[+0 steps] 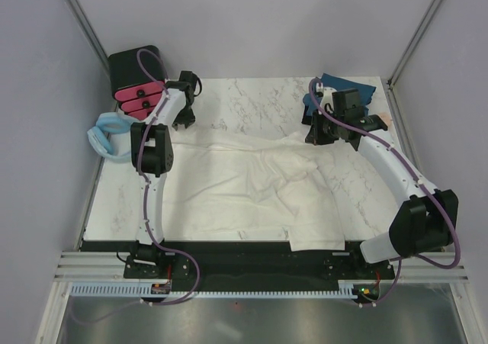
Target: Fold and stack the t-shirts
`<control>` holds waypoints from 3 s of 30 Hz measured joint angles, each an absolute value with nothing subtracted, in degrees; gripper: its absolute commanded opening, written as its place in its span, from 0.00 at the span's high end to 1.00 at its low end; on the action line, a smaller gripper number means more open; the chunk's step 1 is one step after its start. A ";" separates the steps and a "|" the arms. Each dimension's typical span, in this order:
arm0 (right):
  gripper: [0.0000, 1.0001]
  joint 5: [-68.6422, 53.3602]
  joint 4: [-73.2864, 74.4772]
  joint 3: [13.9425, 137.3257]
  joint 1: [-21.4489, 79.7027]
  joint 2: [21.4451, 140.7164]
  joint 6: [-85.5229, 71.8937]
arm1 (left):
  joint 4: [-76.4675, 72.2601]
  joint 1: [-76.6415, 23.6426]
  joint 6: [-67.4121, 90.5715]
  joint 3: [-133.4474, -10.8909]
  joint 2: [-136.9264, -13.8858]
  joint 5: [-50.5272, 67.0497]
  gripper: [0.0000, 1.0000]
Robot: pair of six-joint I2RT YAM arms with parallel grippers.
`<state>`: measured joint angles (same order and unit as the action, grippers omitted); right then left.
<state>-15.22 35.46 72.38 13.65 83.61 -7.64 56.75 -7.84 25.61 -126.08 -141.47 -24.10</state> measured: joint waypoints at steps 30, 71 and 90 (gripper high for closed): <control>1.00 -15.00 35.62 69.78 13.61 80.34 -7.22 | 54.68 -6.44 21.45 -129.75 -144.00 -20.71 0.62; 1.00 -13.61 36.80 74.00 12.95 82.67 -7.49 | 58.33 -7.64 21.08 -127.37 -138.04 -8.29 0.98; 1.00 -0.91 30.00 84.16 12.88 96.82 -9.19 | 54.22 -7.31 21.02 -114.96 -120.25 -15.46 0.98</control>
